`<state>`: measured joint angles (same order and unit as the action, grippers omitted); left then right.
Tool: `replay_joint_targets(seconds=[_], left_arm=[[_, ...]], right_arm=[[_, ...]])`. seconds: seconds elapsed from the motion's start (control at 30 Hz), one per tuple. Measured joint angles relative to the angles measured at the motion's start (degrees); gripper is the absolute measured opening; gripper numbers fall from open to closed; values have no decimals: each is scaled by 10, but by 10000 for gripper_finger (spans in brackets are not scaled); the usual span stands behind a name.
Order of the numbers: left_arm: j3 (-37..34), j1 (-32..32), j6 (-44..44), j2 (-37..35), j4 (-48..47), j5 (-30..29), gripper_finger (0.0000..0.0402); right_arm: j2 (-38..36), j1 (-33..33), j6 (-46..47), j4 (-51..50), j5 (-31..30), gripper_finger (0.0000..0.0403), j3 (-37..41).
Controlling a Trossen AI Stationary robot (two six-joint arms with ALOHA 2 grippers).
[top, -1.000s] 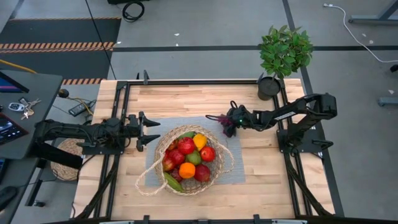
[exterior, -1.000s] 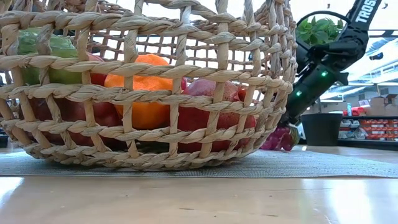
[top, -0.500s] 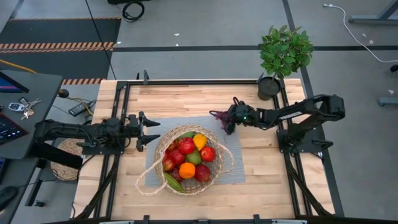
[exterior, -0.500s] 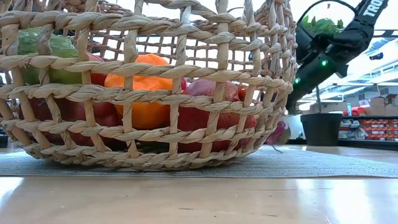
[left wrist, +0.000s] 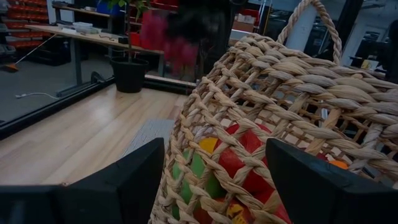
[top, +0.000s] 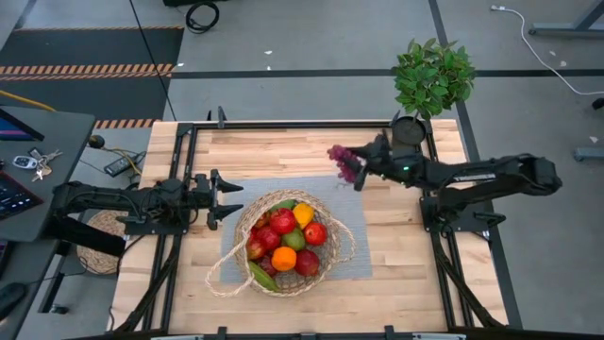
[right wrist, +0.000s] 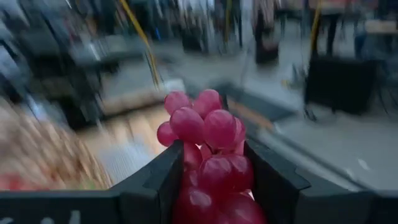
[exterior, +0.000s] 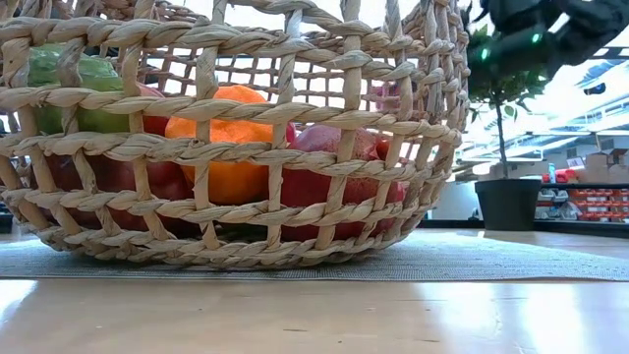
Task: Build produce basket
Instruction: Put the purple grapes into the brown basket
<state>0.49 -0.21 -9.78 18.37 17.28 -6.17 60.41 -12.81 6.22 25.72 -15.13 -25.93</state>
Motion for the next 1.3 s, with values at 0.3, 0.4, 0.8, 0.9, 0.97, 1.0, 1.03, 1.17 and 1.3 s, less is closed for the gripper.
replay_joint_targets(seconds=[0.3, 0.4, 0.8, 0.9, 0.97, 1.0, 1.03, 1.17, 1.3], left_arm=[[0, 0, 0, 0, 0, 0, 286], [0, 0, 0, 0, 0, 0, 286], [0, 0, 0, 0, 0, 0, 286], [0, 0, 0, 0, 0, 0, 286], [0, 0, 0, 0, 0, 0, 286], [0, 0, 0, 0, 0, 0, 286], [0, 0, 0, 0, 0, 0, 286], [0, 0, 0, 0, 0, 0, 286], [0, 0, 0, 0, 0, 0, 286]], right_arm=[[-77, 24, 0, 252, 126, 170, 0], [-77, 41, 2, 289, 151, 170, -5], [-6, 123, -37, 284, 193, 170, -106], [14, 138, -49, 239, 193, 170, -144], [34, 148, -49, 193, 192, 170, -176], [45, 153, -49, 166, 192, 170, -194], [57, 159, -50, 138, 192, 170, -212], [107, 180, -72, 30, 186, 170, -291], [153, 204, -113, -53, 154, 170, -363]])
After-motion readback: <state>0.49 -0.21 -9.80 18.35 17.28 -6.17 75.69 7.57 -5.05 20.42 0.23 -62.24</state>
